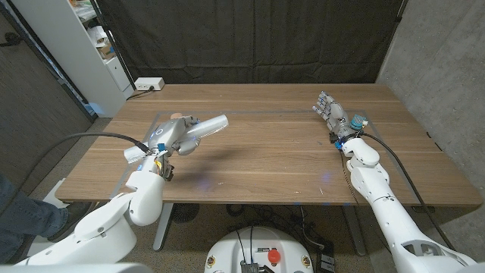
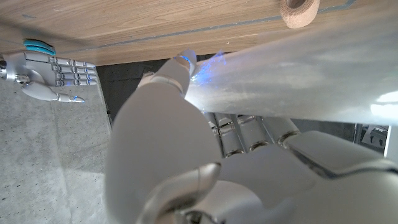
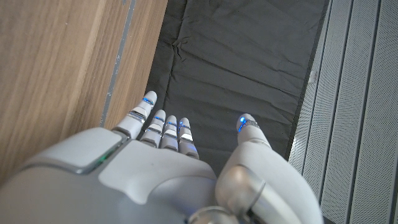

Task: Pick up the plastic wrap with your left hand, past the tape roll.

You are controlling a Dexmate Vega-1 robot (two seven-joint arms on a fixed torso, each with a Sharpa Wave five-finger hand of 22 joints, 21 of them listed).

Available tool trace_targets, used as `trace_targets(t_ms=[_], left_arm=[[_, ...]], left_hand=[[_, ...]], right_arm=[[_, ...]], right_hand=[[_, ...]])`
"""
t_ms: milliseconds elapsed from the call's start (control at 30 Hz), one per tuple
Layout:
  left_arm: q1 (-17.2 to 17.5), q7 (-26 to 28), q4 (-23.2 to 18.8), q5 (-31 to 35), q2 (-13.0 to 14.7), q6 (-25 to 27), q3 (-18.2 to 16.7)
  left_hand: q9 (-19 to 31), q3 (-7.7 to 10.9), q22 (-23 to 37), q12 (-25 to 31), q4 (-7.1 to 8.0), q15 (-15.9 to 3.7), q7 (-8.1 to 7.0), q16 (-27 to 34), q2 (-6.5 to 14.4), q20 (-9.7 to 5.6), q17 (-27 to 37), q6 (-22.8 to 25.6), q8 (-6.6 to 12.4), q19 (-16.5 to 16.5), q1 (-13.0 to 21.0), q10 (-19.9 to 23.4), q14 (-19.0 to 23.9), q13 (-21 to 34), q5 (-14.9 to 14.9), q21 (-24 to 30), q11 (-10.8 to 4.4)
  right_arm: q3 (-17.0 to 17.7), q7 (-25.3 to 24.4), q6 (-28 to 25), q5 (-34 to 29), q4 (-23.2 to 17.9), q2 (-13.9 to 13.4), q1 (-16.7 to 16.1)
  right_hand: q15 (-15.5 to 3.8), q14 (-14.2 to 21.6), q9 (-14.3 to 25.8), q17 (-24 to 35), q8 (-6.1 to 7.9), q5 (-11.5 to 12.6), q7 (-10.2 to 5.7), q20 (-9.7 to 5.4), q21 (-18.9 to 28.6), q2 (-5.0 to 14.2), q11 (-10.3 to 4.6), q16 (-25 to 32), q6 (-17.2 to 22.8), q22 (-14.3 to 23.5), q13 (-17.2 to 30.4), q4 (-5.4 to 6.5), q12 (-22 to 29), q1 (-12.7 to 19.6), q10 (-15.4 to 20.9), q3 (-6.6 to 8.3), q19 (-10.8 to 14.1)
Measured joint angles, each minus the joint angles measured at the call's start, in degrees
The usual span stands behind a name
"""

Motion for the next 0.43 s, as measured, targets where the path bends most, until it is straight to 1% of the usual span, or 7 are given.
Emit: trace_targets(t_ms=[67,400,433], left_arm=[[0.0,-0.1,-0.1,0.2,-0.1,0.0,0.0],[-0.6,-0.4,-0.1,0.6,-0.9,0.0,0.2],[-0.6,-0.9,-0.1,1.0,-1.0,-0.4,0.2]], left_hand=[[0.0,0.00,0.0,0.0,0.00,0.00,0.00,0.0,0.0,0.29,0.1,0.0,0.00,-0.3,0.0,0.0,0.0,0.0,0.0,0.3,0.00],[0.0,0.00,-0.3,0.0,0.00,0.00,0.00,-0.1,0.0,0.30,0.3,0.0,-0.02,-0.3,0.0,0.0,0.0,0.5,0.0,0.8,0.00],[0.0,0.00,-0.3,0.0,0.00,0.00,0.00,-0.1,0.0,0.30,0.4,0.0,-0.02,-0.3,0.0,0.0,0.0,0.5,0.2,0.9,0.00]], right_arm=[[0.0,0.0,0.0,0.0,0.0,0.0,0.0],[0.1,0.0,-0.1,0.1,-0.3,-0.1,-0.2],[0.3,0.0,-0.2,0.1,-0.9,-0.4,-0.4]], right_hand=[[0.00,0.0,0.0,0.0,0.00,0.0,0.00,0.00,0.0,0.00,0.00,0.0,0.0,0.0,0.0,0.00,0.0,0.0,0.0,0.00,0.0],[0.00,0.0,0.0,0.3,0.00,0.0,0.00,0.00,0.0,0.00,0.00,0.0,0.0,0.0,0.0,0.00,0.0,0.0,0.0,0.00,0.0],[0.00,0.0,0.0,0.3,0.00,0.0,0.00,0.00,0.0,0.00,0.00,0.0,0.0,0.0,0.0,0.00,0.0,0.0,0.0,0.00,0.0]])
